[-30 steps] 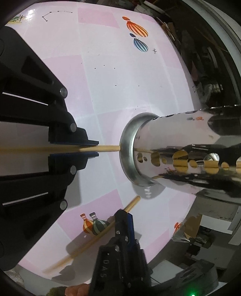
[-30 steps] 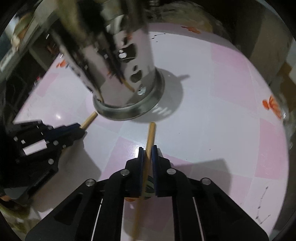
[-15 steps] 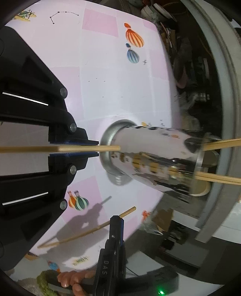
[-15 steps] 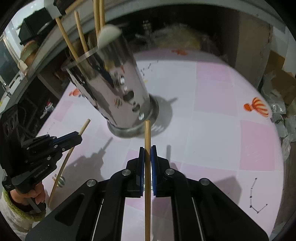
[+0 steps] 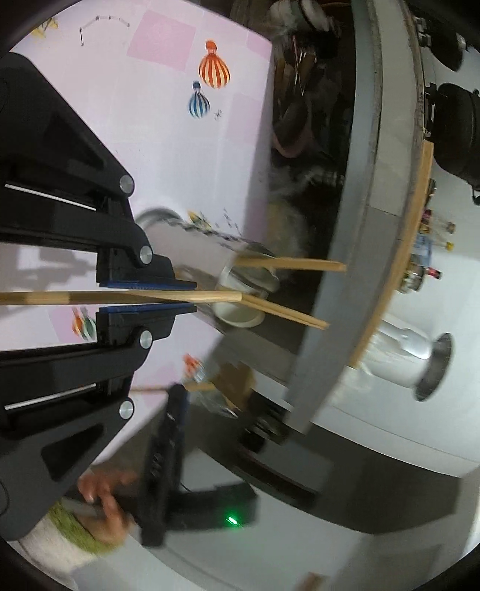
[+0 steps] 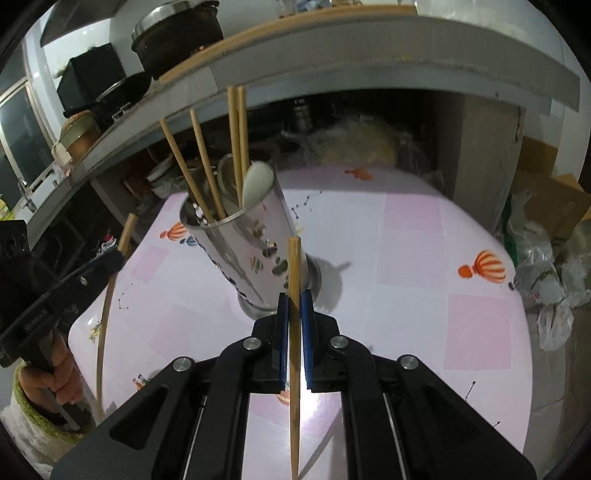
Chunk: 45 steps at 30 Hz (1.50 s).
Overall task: Organize utensils
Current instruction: 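Lift both held chopsticks upright toward the steel holder, then lower both held chopsticks into the steel holder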
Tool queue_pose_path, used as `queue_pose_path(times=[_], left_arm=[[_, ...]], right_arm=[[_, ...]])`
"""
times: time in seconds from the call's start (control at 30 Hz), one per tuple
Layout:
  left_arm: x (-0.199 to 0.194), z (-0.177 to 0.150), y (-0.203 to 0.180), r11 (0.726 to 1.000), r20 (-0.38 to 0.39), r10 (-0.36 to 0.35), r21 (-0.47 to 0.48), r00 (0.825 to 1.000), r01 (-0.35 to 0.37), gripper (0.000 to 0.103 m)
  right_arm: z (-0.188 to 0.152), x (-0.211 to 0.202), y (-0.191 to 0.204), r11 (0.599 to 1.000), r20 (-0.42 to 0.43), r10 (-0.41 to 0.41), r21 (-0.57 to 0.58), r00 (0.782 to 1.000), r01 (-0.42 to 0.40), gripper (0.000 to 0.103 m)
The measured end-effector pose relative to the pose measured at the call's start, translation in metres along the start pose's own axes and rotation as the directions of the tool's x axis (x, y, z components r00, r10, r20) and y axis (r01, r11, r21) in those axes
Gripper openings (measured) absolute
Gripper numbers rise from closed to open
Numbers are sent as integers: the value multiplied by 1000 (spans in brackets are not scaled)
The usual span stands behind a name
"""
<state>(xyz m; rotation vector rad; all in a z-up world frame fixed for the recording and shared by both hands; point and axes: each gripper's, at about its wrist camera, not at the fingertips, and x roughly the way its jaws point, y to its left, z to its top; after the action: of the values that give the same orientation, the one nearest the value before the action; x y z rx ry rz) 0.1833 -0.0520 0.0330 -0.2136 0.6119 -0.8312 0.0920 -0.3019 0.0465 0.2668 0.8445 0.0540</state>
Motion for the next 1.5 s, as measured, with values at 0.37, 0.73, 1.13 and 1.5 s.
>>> queue_pose_path(times=[0.37,0.73,1.13,1.5], left_arm=[[2,-2,10,998,8,-20,-67,1000,20,5],[-10,10,4,999,48,-15,-29,999,16,5],[-49,57,-25,998,117,-30,57,993,24,5],[-77,122,-57,985,244,-51,170,969,9,5]], right_arm=[[3,-4,6,1000,11,-4,-11,1000,5,7],[16,-21,13,999,57,-8,-40,998,10,7],[73,-86,47,989,230,63,-148,971,-29,7],[139,-122,73,972,339,115,-232,934,-35,7]])
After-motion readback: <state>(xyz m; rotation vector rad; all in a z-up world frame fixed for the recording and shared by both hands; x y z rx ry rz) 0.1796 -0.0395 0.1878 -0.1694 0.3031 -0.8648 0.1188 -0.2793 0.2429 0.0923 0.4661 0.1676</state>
